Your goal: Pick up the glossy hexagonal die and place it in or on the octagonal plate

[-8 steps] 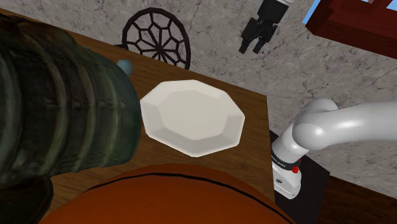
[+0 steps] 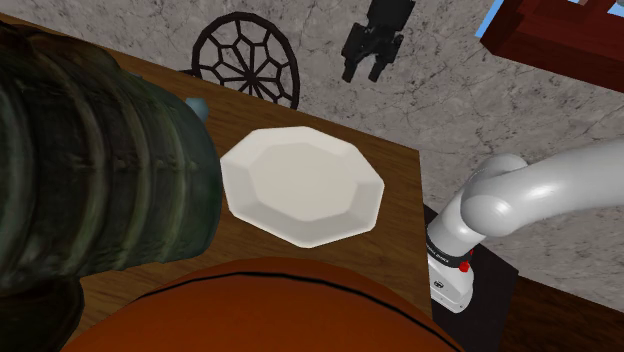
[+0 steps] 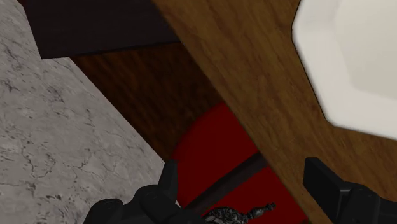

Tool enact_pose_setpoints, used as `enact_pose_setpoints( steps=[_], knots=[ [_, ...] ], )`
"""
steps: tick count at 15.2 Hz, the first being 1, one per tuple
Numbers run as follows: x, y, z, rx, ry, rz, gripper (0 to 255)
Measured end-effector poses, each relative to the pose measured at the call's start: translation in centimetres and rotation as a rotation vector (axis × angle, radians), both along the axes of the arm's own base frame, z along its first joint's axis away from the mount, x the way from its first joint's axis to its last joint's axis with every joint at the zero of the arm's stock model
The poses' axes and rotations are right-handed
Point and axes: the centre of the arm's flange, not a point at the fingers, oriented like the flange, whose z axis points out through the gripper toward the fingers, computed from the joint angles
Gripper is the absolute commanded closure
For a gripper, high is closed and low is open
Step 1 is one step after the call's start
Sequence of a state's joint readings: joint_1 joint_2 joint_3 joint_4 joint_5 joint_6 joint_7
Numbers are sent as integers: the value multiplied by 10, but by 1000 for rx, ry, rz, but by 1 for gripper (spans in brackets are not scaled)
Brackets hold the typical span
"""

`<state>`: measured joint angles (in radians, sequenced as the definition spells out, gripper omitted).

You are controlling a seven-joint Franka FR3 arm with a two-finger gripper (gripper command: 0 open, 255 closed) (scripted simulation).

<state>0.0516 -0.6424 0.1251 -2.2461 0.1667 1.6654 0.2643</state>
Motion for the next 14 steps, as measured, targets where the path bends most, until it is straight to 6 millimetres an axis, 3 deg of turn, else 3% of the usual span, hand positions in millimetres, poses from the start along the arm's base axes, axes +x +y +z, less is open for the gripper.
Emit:
enact_pose_setpoints(
  steps=[14],
  knots=[
    [109,158,-18,-13,94,12,0]
  ],
)
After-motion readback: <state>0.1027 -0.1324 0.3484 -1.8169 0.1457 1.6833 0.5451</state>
